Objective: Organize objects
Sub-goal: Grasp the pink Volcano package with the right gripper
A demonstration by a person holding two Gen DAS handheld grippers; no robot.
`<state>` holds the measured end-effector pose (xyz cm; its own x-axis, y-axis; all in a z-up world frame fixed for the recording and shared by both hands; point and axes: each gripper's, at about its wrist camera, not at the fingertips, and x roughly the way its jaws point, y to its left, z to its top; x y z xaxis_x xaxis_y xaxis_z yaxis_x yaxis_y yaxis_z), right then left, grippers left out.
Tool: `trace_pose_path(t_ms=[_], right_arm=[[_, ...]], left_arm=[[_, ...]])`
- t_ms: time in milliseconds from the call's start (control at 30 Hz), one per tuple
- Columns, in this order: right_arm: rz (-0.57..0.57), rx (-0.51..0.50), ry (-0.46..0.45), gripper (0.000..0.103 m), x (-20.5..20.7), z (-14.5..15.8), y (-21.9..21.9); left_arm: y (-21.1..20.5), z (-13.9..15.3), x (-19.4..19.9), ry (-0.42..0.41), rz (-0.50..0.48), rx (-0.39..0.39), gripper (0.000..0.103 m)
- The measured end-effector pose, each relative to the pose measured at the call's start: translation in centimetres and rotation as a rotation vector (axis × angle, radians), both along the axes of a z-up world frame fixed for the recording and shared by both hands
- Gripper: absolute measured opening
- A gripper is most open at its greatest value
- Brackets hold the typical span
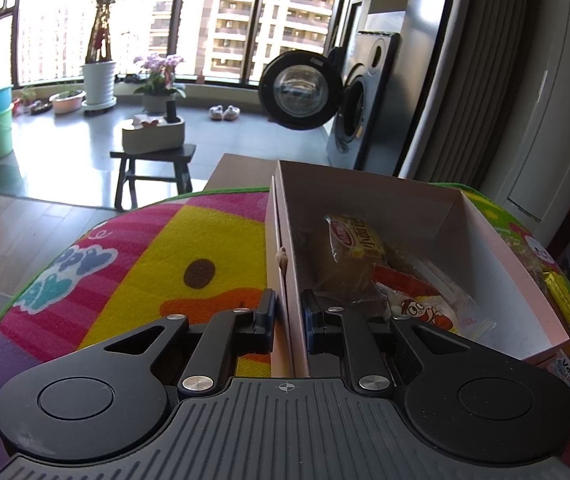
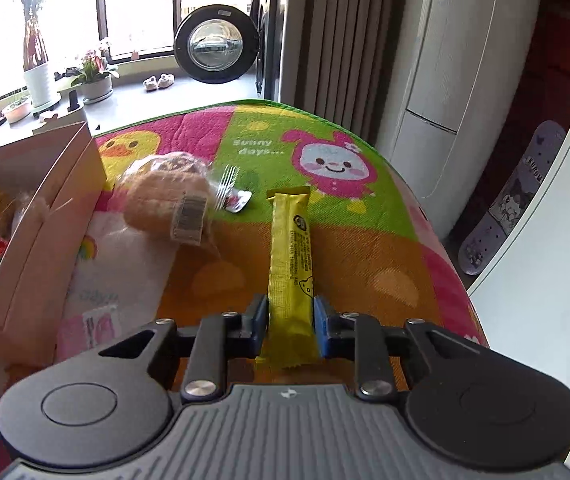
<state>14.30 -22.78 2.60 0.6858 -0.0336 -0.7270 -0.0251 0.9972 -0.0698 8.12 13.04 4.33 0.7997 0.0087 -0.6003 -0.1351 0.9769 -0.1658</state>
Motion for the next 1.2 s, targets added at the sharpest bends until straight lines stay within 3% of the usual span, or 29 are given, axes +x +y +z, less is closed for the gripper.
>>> trace_pose_path(t_ms=[200,433,700,767,867,1000,1200], right_arm=[[0.064,-0.025,0.020,0.024,-5.2,0.1,1.2],[0.080,0.024,0.053,0.025,-8.4,0.4,1.6],[0.065,0.048,0.007,0.033,-7.5,0.9,1.9],[0.069,0.092,-0.044,0.049,-7.6,1.7,1.8],[0.145,0.141,-0.087,0.059,-8.0,2.7,2.4],[0.230,0.098,-0.078,0.062,-7.7,2.2,4.5],[0.228,0.112,-0.003,0.061,-5.5,0.1,5.6]], left_arm=[[0.2,0.0,0.0,-0.003,-0.001,-0.006,0.016],[0.2,0.1,0.0,-0.003,-0.004,-0.008,0.016],[0.1,0.1,0.1,-0.003,-0.007,-0.005,0.016],[0.0,0.2,0.1,-0.002,-0.008,-0.002,0.016],[-0.1,0.2,0.2,-0.003,-0.005,0.000,0.016],[-0.1,0.3,0.2,-0.003,-0.005,0.001,0.016],[-0.1,0.2,0.2,-0.003,-0.005,0.001,0.016]])
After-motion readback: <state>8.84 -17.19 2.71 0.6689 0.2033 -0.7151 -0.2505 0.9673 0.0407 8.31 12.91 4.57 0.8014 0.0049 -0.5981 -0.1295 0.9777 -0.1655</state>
